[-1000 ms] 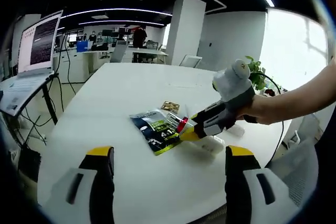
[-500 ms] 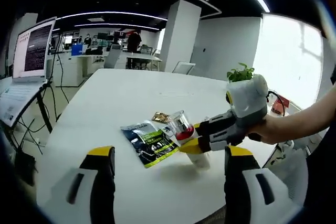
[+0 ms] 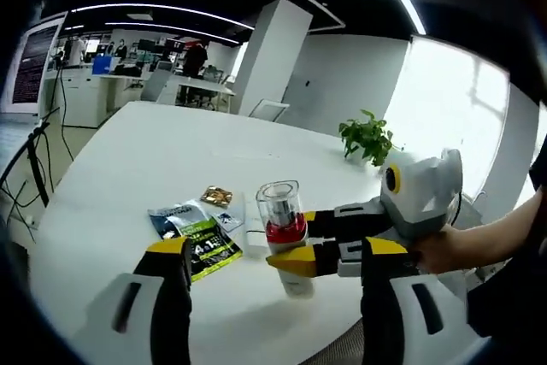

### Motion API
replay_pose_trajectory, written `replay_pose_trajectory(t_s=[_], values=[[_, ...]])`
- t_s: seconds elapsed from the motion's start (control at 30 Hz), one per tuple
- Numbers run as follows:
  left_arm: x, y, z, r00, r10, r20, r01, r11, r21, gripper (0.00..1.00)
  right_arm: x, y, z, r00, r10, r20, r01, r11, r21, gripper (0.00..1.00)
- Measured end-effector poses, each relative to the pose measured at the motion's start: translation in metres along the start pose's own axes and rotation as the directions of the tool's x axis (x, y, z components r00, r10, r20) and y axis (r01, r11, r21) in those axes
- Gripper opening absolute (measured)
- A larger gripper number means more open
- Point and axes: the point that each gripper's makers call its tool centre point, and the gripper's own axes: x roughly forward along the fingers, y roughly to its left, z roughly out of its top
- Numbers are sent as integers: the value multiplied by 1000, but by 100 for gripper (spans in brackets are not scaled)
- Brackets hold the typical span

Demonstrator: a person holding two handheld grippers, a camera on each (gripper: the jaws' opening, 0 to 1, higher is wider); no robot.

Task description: Arrange the skincare products in the storage area until every visible bottle or jar stands upright without overlapping.

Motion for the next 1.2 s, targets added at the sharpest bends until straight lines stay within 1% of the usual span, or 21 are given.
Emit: replay_pose_trajectory(t_s=[0.1,0.13,0.33,0.4,0.47,0.5,0.57,0.6,0.63,0.67,0.7,0.83,0.9,0.93,0.97,1.0,1.1,1.13,1.2], values=[[4,-7,4,999,-37,-3,37,999,-15,68,-7,5,7,1000,-3,28,4,1000,-20,27],[5,-8,4,999,-40,-2,40,999,-17,67,-11,7,11,999,-5,37,6,1000,-24,27],[13,-22,11,996,-83,13,84,995,-46,60,-28,17,27,996,-10,87,13,999,-36,27],[16,-32,14,994,-111,22,112,992,-56,59,-32,18,30,995,-15,96,20,999,-51,27],[18,-40,17,992,-122,28,123,991,-54,56,-35,16,31,994,-25,104,31,998,-56,27],[18,-46,18,991,-132,29,133,990,-46,52,-37,16,32,994,-26,105,32,998,-56,27],[20,-49,19,988,-149,26,150,988,-37,45,-41,14,31,993,-37,110,42,998,-51,27],[20,-52,19,988,-154,21,154,987,-38,39,-43,14,31,993,-37,111,43,998,-54,27],[21,-55,19,987,-160,19,161,986,-37,35,-45,13,31,993,-41,113,48,997,-55,27],[22,-54,19,986,-165,20,166,986,-35,33,-46,12,31,992,-46,115,53,997,-54,27],[23,-57,19,985,-173,21,173,984,-30,31,-49,13,32,992,-48,116,55,997,-55,27],[26,-64,21,983,-185,23,185,983,-15,32,-53,9,32,991,-61,119,68,996,-54,27],[27,-67,23,981,-192,26,192,981,5,31,-56,7,32,991,-70,118,78,995,-59,27],[27,-68,22,979,-201,19,201,980,-7,27,-56,6,32,991,-73,115,80,995,-57,27],[27,-63,19,986,-165,-5,164,985,-49,23,-59,5,32,991,-78,113,85,995,-54,27],[30,-71,25,978,-208,16,208,978,-26,23,-60,4,33,989,-83,119,90,995,-47,27],[29,-77,29,975,-224,7,224,975,0,23,-68,1,37,986,-90,139,94,995,-22,28],[30,-77,30,972,-234,0,234,972,1,22,-71,0,38,985,-94,146,96,995,-10,28],[30,-82,33,967,-254,-20,254,967,-10,22,-74,-2,39,983,-86,165,91,996,-18,29]])
